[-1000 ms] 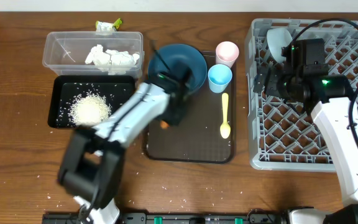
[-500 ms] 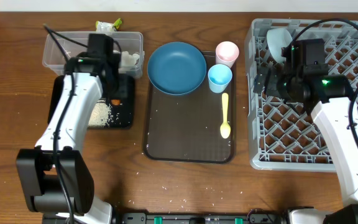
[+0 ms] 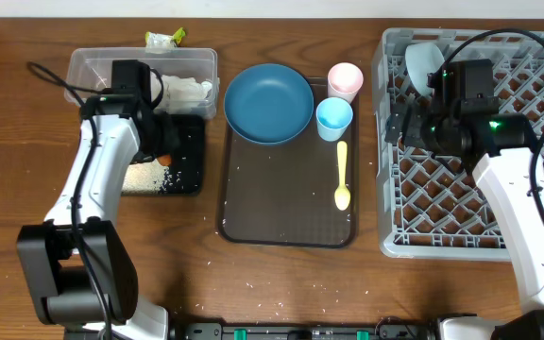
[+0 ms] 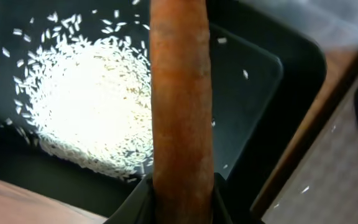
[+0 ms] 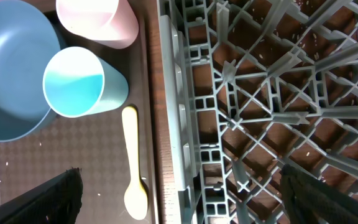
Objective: Sort waste into correct bins and load items into the dishwasher rack
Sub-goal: 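Carry the carrot left and release it onto the black rice tray, then move the left gripper over to the light-blue cup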
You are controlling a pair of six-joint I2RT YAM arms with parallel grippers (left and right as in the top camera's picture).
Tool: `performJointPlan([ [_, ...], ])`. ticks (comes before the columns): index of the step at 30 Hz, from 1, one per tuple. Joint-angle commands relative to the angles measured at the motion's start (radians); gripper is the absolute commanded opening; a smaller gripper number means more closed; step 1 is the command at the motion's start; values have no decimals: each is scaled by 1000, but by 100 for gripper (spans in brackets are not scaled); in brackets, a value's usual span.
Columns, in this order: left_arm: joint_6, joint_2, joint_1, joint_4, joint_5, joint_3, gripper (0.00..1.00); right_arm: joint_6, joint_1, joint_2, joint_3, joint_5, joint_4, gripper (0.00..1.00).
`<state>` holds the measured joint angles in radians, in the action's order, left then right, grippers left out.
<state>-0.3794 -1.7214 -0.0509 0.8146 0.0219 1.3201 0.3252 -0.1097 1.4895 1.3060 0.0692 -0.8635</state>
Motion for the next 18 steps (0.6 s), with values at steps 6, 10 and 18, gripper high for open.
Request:
performJointPlan([
  [6, -655, -29, -4, -28, -120, -18, 20, -16, 5, -12, 0, -13, -5, 99],
  [10, -879, -55, -4, -44, -155, -43, 24, -16, 5, -12, 0, -13, -15, 99],
  [18, -929, -130, -4, -127, -154, -49, 28, -16, 5, -12, 0, -13, -17, 99],
])
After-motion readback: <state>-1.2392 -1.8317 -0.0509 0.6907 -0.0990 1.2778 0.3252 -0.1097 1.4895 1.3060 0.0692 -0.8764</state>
